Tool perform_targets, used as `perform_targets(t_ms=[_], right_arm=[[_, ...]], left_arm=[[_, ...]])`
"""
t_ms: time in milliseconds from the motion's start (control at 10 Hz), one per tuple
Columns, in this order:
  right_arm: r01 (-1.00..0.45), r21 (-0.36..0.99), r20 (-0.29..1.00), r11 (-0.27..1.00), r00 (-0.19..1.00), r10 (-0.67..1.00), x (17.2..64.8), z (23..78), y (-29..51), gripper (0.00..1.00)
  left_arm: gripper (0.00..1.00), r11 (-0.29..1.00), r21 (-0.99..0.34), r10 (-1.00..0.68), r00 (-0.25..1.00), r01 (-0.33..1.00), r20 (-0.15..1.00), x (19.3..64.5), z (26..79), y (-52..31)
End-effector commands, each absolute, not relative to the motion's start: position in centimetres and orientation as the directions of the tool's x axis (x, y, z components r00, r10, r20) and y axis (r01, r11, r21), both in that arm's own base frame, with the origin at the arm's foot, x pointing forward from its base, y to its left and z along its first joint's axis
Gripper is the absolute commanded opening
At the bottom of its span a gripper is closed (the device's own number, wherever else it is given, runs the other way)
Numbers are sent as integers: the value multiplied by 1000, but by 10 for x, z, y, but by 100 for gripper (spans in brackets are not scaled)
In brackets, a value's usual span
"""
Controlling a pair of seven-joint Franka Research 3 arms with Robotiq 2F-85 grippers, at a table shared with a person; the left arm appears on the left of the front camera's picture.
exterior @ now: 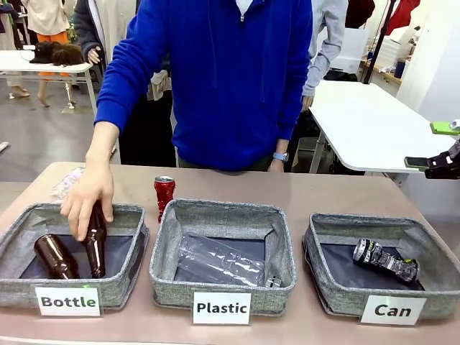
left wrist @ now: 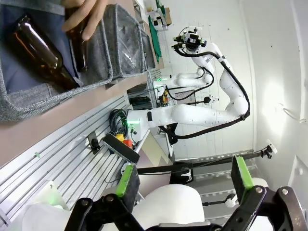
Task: Sort the can waste into the basket.
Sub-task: Pick up the can waste from the table and place it in the right Fabric basket.
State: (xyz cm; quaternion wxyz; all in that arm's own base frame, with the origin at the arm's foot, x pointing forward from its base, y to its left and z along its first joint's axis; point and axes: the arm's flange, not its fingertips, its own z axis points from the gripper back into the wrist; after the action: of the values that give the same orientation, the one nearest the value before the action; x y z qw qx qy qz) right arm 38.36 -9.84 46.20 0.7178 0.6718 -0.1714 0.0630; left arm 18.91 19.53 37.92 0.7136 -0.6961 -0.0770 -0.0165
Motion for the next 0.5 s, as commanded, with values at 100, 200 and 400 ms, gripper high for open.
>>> perform_targets(t_ms=[100, 200, 400], right_arm=[[-336, 937, 346, 90, 930, -125, 381, 464, -101, 100], [-336, 937, 346, 90, 930, -125, 381, 464, -101, 100], [-336, 937, 346, 90, 930, -125, 381, 464, -101, 100]], left_arm=[[100, 8, -974, 72, 972, 225, 225, 150, 440, 235], [100, -6, -972, 91, 968, 236, 235, 140, 449, 250], [100, -27, -961, 148, 952, 276, 269, 126, 456, 268]])
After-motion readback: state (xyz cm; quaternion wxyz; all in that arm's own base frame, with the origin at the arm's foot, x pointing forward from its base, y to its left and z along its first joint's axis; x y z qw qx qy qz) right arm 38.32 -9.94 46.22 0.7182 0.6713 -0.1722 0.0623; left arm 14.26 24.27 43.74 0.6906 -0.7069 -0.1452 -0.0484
